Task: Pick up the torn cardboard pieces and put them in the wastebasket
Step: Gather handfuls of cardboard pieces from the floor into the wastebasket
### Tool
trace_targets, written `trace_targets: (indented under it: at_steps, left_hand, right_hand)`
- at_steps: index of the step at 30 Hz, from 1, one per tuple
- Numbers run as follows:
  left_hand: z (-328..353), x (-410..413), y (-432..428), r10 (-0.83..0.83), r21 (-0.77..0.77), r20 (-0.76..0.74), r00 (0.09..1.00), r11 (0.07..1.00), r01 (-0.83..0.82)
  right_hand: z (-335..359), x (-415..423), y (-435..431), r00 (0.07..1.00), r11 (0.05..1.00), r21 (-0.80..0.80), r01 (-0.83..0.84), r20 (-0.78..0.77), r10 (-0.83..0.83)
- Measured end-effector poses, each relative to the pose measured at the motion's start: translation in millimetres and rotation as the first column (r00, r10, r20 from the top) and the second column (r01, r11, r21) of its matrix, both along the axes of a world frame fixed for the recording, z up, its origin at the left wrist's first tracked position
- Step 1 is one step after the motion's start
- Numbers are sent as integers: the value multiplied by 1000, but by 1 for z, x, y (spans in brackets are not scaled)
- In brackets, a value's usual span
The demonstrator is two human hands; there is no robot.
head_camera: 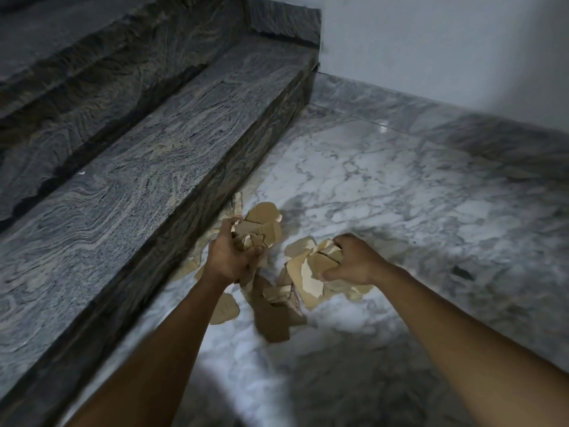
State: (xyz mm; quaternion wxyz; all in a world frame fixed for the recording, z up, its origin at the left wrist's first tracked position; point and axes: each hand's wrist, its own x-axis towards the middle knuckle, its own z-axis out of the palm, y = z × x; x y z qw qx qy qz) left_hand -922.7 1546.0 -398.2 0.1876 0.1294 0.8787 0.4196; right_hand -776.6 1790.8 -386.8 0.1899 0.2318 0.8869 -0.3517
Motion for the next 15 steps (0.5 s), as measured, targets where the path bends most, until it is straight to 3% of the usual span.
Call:
trace_targets:
  at_steps: [5, 7, 9, 12, 15]
  left_hand:
    - [5, 11, -22, -108, 17, 147, 983, 994, 106]
    - [6, 17, -28, -200, 49, 237, 951, 980, 194]
    - [9, 22, -30, -242, 40, 304, 922, 970, 241]
    - [11, 23, -25, -263, -107, 323, 909, 945, 311]
    - [15, 13, -12, -303, -205, 313, 900, 904, 376]
  right_hand:
    - [-38, 1, -37, 981, 950, 251, -187, 107, 165]
    - [-41, 8, -46, 981, 890, 413, -194, 78, 178]
    - [-39, 11, -48, 982, 866, 467, -178, 32, 185]
    - [-27, 13, -36, 997, 975, 210, -70, -6, 73]
    - [-11, 14, -1, 996, 995, -45, 86, 24, -85]
